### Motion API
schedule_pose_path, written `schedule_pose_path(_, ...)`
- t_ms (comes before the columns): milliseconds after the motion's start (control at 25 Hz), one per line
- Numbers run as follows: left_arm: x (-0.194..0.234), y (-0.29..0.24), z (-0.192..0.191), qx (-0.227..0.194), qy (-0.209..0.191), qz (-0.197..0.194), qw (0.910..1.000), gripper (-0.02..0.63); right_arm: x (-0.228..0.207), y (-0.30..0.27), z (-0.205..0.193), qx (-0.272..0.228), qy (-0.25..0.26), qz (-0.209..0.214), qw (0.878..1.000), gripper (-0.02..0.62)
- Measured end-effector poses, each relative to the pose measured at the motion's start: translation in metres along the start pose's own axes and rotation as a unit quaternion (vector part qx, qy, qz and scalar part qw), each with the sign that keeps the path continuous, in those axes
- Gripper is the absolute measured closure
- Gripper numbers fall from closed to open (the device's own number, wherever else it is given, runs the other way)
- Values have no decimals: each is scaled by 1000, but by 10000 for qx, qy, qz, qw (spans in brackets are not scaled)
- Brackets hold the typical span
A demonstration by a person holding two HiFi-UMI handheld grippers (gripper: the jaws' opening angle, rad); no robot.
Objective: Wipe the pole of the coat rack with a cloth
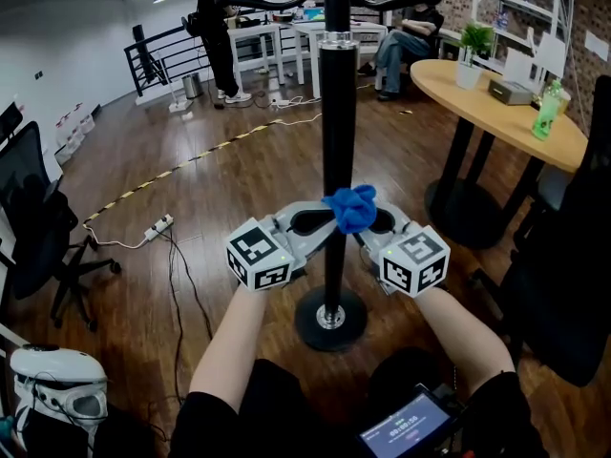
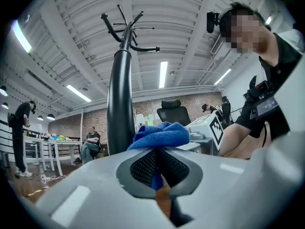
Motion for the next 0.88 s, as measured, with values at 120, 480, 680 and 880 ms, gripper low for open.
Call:
schedule_pose_path(120, 7, -1, 39, -283, -198, 71, 9994, 601, -2, 0, 42, -289, 99, -66, 9995, 545)
schedule_pose_path(480, 23, -3, 175, -761, -1174, 384, 9894, 601, -7, -4, 182, -1149, 706, -18, 9909, 543)
schedule_pose_path(680, 10, 7, 120, -192, -1078, 167, 9938, 601, 6, -3, 120, -879, 850, -33, 9925, 543)
schedule_pose_path(880, -3, 7, -7, 397, -613, -98, 9973, 601, 11, 3, 8, -347, 395, -29, 9986, 543)
Point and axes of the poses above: the fingertips, and each gripper's own axes: y backward along the fingers, x to its left, z out of its top, the point moved 9 cm from there along y, backward along the fingers, and after that the axes turned 5 degrees about -z, right-handed, at the moved point
